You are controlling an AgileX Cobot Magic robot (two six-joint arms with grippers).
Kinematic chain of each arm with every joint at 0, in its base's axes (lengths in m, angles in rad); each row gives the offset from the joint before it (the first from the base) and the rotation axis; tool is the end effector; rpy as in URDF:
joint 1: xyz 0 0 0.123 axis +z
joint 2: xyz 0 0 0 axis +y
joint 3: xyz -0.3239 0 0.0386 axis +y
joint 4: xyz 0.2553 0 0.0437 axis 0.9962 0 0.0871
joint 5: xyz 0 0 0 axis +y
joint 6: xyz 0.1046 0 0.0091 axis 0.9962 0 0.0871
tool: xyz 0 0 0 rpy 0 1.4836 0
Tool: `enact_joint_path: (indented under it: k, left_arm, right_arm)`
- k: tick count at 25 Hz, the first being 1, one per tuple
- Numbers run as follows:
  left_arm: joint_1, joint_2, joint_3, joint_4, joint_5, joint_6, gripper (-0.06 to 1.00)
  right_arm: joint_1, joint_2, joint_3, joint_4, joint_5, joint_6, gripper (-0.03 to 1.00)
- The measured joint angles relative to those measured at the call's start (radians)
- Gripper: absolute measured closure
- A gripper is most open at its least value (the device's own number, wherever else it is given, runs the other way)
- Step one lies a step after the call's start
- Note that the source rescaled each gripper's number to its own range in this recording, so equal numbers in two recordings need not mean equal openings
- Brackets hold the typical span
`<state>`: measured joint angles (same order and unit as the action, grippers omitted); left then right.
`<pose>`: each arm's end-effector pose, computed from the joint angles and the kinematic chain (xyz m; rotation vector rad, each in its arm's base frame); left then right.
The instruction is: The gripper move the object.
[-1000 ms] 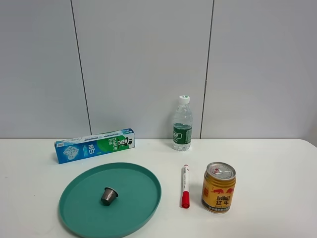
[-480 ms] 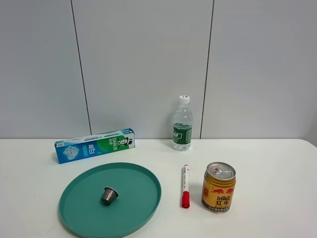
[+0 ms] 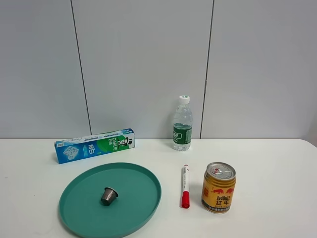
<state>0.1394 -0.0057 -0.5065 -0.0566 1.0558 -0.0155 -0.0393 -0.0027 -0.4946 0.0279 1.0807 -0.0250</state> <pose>-0.0279 -0.0091 0.2768 -0.1539 2.0201 0.0108 -0.0281 0.0037 0.2709 0.0132 2.0666 -0.0061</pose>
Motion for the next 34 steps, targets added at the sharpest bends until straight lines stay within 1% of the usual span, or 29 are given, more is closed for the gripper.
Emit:
enact_joint_path:
  k: [34]
  left_arm:
    - [0.0, 0.0, 0.0, 0.0, 0.0, 0.001, -0.06]
  right_arm:
    - [0.001, 0.0, 0.001, -0.002, -0.006, 0.013, 0.12]
